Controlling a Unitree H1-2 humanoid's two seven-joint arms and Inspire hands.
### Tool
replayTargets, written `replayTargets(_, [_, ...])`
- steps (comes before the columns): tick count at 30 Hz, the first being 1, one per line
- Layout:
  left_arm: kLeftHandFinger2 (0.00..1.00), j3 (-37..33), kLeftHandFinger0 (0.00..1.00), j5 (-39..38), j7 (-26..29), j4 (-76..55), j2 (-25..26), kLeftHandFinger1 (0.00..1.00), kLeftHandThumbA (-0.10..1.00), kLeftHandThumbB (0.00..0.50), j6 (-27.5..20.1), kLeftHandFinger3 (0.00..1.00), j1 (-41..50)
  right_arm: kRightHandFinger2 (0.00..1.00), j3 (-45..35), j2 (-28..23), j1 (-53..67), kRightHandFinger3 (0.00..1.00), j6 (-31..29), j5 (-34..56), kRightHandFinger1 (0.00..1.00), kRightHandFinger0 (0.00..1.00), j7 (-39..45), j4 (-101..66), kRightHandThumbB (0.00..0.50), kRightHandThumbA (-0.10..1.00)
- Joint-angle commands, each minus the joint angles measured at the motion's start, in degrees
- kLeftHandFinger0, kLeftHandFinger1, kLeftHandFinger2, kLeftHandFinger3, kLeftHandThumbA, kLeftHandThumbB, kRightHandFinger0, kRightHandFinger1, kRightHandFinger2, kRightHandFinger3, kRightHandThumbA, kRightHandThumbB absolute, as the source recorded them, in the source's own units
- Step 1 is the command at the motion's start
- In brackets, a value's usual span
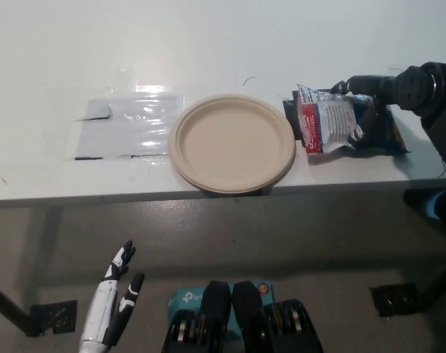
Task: The robot picks up a small bag of sunflower seeds on the right hand side and take it to the empty plate on the left hand side then pours some sunflower seeds on to the plate.
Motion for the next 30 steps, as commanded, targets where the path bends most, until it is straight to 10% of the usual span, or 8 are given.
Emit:
replayTargets(1, [1.0, 0.31, 1.0, -0.59, -0.23, -1.84, 0.31, 1.0, 1.0, 0.327, -1.14, 1.0, -0.28, 1.0, 1.12, -0.29, -4.77, 1.0, -1.41, -1.67, 1.0, 1.0, 0.5, 0.82, 0.5, 0.8])
replayTargets(30, [1.0, 0.87, 1.0, -2.11, -0.66, -2.15, 0.77, 1.0, 1.0, 0.324, -1.35, 1.0, -1.01, 1.0, 5.64, 2.91, -4.29, 1.0, 1.4, -4.27, 1.0, 1.0, -3.12, 14.18, 0.5, 0.55])
